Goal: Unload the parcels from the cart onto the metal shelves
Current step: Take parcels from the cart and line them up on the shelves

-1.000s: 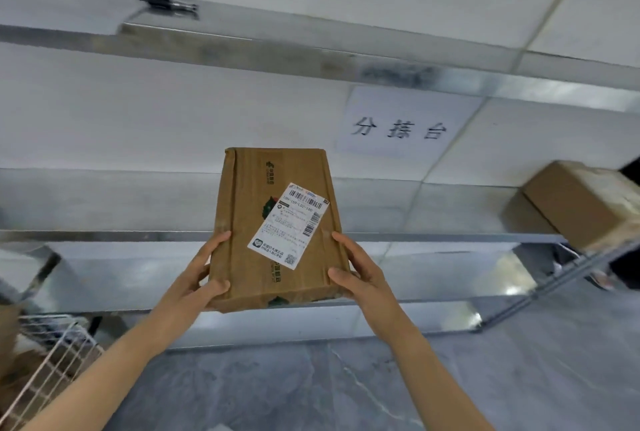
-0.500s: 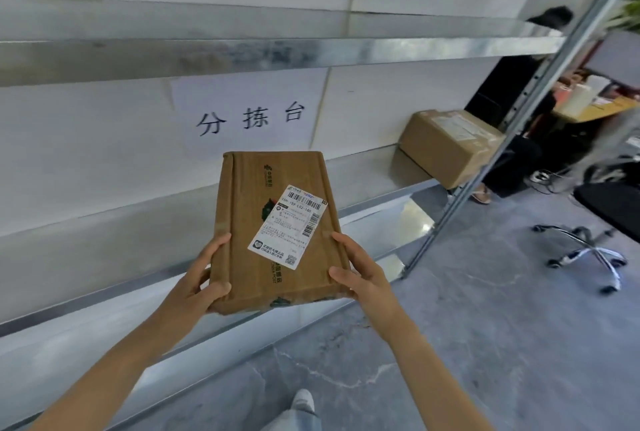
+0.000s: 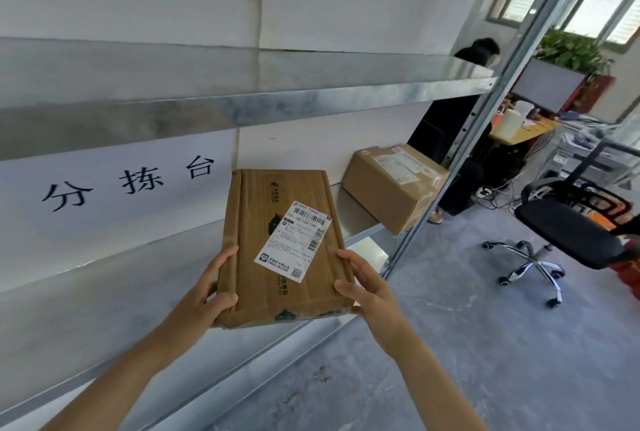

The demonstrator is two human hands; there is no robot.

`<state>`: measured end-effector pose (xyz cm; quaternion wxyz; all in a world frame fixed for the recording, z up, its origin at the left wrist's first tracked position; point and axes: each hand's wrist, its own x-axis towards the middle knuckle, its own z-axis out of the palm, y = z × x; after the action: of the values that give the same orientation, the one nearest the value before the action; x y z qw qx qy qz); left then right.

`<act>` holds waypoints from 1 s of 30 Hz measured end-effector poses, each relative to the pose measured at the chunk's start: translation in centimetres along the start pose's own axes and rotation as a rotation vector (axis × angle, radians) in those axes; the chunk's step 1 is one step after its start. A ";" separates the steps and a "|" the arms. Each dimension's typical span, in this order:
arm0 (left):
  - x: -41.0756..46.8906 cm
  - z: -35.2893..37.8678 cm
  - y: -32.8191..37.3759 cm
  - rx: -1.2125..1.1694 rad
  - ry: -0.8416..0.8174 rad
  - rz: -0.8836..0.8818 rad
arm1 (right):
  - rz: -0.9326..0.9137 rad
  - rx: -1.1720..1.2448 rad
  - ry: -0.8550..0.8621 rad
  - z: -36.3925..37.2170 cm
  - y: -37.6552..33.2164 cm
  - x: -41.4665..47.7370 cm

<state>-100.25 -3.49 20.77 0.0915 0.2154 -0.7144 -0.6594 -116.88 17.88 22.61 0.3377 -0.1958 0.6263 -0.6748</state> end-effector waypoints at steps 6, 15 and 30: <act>3.8 2.9 0.4 -0.018 0.001 -0.034 | 0.034 0.019 0.025 -4.2 0.1 2.7; 9.2 7.8 1.7 -0.039 0.029 -0.071 | 0.069 0.011 -0.017 -11.0 -1.4 7.6; 16.4 19.0 0.9 -0.217 0.244 -0.245 | 0.145 -0.154 -0.239 -24.0 -2.1 14.4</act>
<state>-122.92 6.66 17.01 0.1190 0.3678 -0.5915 -0.7076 -143.83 24.88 19.02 0.4416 -0.2545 0.6441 -0.5704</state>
